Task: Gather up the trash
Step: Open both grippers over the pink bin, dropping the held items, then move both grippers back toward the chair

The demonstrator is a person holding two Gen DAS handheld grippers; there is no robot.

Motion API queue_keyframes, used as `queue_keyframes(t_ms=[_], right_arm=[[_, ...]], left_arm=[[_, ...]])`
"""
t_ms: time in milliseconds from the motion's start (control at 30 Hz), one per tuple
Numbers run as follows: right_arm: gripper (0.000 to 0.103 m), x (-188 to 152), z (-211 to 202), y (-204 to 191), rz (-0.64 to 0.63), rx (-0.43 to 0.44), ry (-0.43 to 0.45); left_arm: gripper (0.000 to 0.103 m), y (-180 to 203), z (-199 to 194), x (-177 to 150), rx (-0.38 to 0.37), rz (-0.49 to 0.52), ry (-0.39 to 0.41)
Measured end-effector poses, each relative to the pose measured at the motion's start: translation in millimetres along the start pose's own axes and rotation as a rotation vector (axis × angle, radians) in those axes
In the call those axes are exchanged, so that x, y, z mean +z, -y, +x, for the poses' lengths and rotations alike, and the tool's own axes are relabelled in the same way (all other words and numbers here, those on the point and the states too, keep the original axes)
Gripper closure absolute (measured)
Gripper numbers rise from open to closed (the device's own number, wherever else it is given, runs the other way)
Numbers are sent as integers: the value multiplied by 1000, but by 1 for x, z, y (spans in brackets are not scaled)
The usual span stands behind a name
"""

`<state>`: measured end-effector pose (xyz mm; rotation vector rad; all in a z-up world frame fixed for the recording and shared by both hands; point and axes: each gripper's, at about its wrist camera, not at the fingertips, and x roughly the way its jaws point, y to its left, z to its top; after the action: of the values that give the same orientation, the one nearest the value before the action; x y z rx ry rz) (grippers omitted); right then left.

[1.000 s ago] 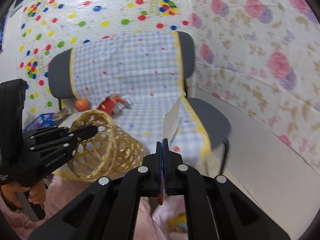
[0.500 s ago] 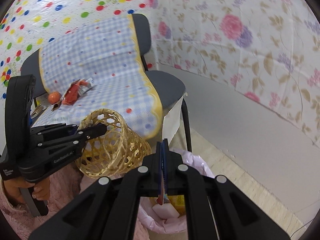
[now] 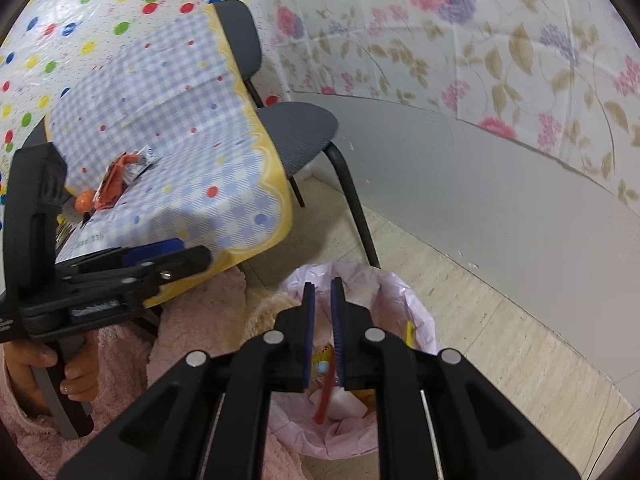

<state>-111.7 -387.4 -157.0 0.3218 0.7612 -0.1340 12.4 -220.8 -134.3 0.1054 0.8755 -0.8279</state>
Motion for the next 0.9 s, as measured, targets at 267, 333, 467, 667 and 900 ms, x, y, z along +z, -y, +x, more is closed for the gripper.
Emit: queue_keyframes(t_ms=[267, 333, 467, 667, 900], right_arm=[[94, 12, -7, -11, -24, 9, 43], [94, 15, -7, -18, -38, 17, 48], [93, 21, -8, -37, -64, 46, 65], [79, 32, -5, -74, -143, 87, 96], [78, 51, 14, -122, -239, 147, 87]], left_arm=[[42, -15, -34, -4, 111, -15, 85], [42, -20, -44, -7, 130, -22, 104], [42, -30, -60, -13, 158, -38, 130], [42, -52, -88, -20, 235, -65, 188], [39, -91, -116, -28, 354, -136, 241]])
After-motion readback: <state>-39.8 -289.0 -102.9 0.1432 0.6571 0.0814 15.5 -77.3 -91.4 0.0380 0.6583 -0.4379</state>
